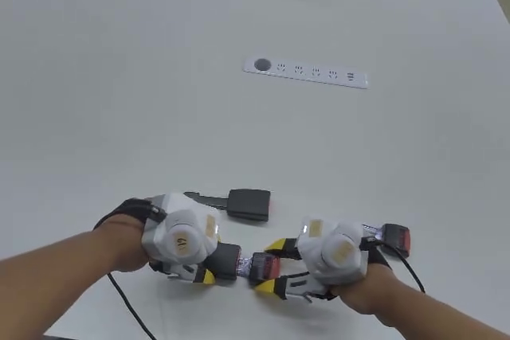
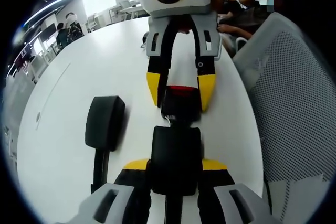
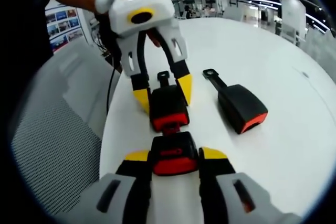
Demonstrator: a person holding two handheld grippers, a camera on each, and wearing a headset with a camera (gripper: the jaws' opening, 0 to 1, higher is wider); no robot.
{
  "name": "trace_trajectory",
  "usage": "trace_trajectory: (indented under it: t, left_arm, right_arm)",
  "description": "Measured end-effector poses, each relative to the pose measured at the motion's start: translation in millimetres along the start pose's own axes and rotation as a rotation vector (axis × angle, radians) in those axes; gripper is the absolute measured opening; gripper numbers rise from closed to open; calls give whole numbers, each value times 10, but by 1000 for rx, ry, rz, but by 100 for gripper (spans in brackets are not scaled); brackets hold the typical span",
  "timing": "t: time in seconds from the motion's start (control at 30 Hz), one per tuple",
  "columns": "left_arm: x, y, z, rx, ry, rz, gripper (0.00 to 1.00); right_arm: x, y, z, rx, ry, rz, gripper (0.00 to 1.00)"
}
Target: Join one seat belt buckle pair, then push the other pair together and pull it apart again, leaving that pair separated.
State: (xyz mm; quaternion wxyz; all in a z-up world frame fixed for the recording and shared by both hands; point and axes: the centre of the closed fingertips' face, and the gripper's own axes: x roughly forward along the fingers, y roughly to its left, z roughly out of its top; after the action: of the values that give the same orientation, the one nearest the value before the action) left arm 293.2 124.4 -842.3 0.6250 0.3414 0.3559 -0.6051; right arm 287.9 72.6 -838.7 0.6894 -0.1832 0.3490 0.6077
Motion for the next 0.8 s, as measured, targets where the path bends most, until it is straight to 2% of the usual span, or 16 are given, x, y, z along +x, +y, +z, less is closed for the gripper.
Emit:
trace_trajectory:
  t: [0.07, 0.13, 0.23, 0.8]
  left_arm:
    - [7, 2, 0, 3, 0, -3, 35]
    - [1, 0, -7, 19, -1, -13, 35]
    - [7, -7, -6, 20, -11, -17, 34]
    - [2, -21, -12, 46, -4, -31, 35]
  right_arm:
    - [60, 22, 53, 14, -3, 7, 34]
    - [96, 41, 68, 9, 16, 10, 34]
    - [84, 28, 60, 1, 29, 22, 34]
    - [73, 20, 63, -16, 48, 16, 34]
